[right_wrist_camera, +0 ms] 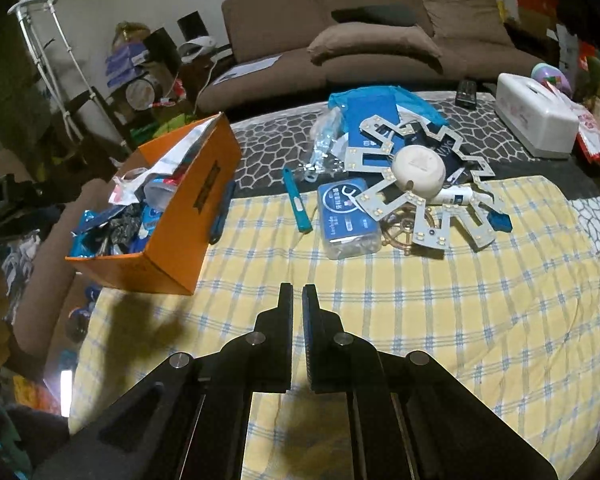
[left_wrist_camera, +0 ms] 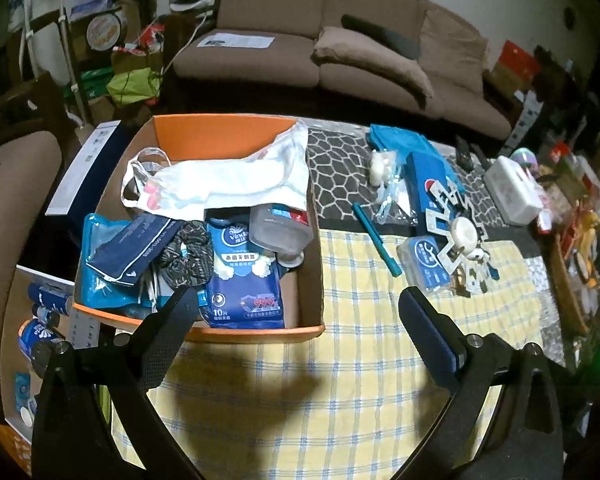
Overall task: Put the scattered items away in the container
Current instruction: 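Move both tools back toward the items on the plaid cloth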
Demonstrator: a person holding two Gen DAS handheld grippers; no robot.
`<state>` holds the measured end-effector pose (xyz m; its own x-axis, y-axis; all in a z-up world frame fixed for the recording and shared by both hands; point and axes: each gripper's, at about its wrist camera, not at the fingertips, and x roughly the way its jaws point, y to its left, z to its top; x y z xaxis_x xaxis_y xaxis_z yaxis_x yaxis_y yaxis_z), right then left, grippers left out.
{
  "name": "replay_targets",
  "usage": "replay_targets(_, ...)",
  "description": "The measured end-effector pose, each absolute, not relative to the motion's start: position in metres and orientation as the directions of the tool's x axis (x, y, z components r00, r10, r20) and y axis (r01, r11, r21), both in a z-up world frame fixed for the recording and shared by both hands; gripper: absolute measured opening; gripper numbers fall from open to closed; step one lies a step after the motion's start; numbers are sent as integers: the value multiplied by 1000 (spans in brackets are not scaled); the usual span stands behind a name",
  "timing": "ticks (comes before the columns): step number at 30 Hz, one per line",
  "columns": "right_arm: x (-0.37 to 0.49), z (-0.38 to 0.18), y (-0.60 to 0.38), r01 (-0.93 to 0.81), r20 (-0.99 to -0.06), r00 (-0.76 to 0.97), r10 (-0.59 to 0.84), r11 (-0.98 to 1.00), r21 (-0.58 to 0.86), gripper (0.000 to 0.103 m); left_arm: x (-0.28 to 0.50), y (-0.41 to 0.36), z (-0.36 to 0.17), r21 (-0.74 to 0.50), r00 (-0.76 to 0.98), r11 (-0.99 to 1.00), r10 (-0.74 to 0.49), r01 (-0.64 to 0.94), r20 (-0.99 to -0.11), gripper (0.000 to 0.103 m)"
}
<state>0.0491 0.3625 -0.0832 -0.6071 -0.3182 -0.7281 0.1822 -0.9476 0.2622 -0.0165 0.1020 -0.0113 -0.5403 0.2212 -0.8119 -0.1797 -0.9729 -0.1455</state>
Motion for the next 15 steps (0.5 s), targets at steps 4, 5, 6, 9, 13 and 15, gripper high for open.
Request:
replay_targets(4, 50, -82, 364, 184, -721, -612, -324, -945, 269, 6, -13, 103, -7, -133, -554, -972, 222, -196, -802, 100)
replay_targets(5, 50, -82, 364, 185, -720, -614, -324, -946, 268, 6, -13, 103, -6, -131, -559, -972, 220, -195, -800, 100)
replay_targets(6, 50, -81, 364, 185, -719, -616, -323, -946, 266, 6, -13, 103, -6, -131, -561, -972, 220, -195, -798, 100)
replay_targets(9, 49, -79, 363, 186, -719, -614, -327, -945, 270, 6, -15, 100, -6, -146, -557, -969, 235, -200, -797, 99)
replay_targets(13, 32, -74, 365, 188, -717, -610, -337, -941, 282, 6, -19, 80, 11, -157, -624, -966, 252, -204, -740, 95)
replay_targets(15, 21, -74, 370, 180, -721, -614, -320, -947, 268, 6, -24, 70, 16, -144, -642, -972, 232, -187, -730, 95)
